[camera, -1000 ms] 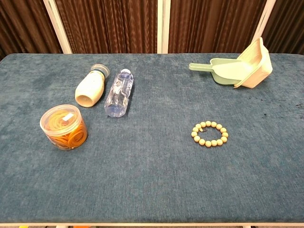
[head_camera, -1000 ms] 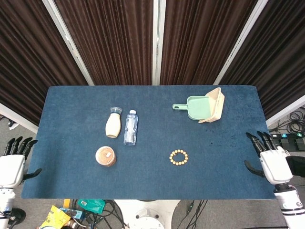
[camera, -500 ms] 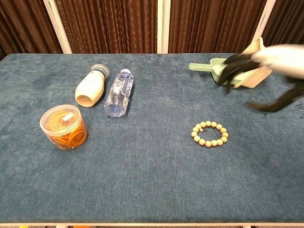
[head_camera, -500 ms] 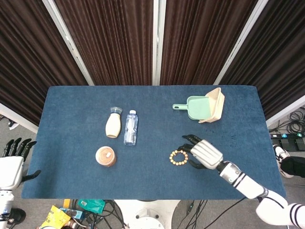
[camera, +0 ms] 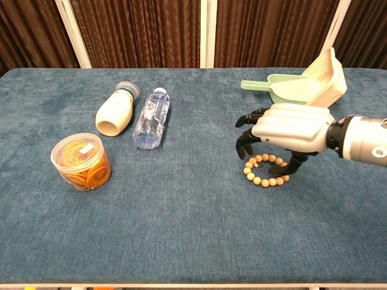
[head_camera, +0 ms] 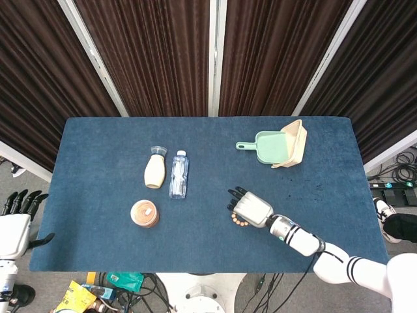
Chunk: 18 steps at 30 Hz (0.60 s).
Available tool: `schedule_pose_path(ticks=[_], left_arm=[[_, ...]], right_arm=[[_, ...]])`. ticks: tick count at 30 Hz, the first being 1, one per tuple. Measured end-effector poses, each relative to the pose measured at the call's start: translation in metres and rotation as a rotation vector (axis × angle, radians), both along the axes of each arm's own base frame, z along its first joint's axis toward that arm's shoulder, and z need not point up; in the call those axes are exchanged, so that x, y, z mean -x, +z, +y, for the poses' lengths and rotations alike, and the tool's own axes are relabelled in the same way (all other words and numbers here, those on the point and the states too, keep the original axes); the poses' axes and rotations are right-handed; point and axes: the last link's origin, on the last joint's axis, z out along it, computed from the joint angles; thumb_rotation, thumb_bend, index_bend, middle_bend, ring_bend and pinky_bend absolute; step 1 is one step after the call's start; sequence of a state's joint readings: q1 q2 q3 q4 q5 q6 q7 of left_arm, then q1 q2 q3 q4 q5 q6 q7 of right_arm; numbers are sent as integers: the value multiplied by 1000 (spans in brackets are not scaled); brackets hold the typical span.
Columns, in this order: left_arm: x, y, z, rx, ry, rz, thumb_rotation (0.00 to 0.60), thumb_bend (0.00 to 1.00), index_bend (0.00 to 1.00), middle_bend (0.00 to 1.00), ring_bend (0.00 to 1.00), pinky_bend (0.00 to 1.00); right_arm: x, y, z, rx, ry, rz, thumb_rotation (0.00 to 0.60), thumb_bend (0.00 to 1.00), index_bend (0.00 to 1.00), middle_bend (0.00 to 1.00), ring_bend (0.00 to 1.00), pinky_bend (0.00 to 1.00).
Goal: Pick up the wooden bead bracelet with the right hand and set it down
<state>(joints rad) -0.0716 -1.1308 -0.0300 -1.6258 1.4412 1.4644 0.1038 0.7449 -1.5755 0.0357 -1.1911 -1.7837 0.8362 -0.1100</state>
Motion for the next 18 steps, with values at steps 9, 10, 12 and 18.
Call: schedule_pose_path(ticks=[9,10,12,18], left_arm=[[4,0,-2,0,14,-13,600,35,164,128,25,23],[4,0,-2,0,15,-14,600,36,164,127,25,23],[5,-1,-3,1,16,-16,600,35,164,127,25,23],[7,-2,-3,4,16,-23,600,36,163,128,25,22]], right_arm=[[4,-12,-2,38,55,-1,600,207,438,380,95,158],[5,-13,-3,42,58,0,600,207,442,380,95,157],[8,-15,-4,53,65,1,600,207,456,380,100,155],[13,-23,-4,78,77,-21,600,223,499,381,131,154]])
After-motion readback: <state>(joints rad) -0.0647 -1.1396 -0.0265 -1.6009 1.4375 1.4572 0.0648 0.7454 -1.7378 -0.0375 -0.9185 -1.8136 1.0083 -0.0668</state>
